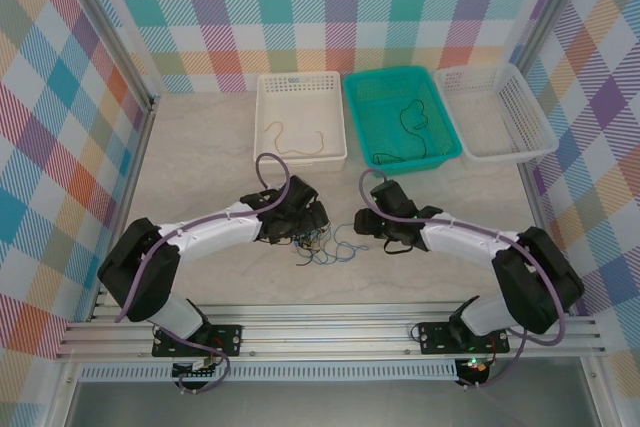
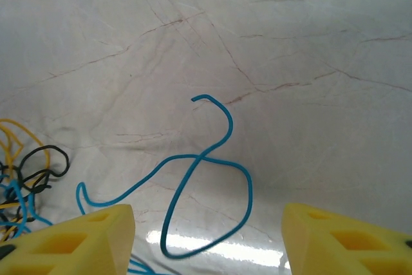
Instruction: Untangle the cables
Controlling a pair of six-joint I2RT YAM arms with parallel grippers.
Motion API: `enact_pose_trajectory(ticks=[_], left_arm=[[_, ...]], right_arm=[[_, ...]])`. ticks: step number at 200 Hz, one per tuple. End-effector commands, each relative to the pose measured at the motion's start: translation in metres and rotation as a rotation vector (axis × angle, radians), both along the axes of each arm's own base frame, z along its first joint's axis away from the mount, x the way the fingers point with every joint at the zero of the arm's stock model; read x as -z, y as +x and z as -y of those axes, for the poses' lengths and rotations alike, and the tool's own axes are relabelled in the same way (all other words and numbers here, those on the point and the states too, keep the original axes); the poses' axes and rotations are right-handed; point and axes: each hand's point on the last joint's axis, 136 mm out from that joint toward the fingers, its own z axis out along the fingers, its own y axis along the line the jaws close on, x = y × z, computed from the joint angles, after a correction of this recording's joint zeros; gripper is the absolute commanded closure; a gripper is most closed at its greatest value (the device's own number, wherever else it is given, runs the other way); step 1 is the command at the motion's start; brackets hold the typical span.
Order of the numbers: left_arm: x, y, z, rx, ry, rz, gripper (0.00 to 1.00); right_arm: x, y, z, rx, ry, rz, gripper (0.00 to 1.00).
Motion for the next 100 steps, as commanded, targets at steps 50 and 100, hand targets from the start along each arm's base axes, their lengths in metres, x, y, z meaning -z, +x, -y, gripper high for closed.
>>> enact_pose_trajectory(ticks=[50, 100], left_arm=[[-0.017, -0.001, -0.004, 0.091, 0.02, 0.077, 0.0], [-0.046, -0.001, 0.029, 0.32, -0.105, 0.22, 0.0]], right_arm=[[0.012, 0.015, -0.012, 0.013, -0.039, 0.003, 0.47], [0.021, 0.021, -0.012, 0.006, -0.069, 0.009, 0.58]])
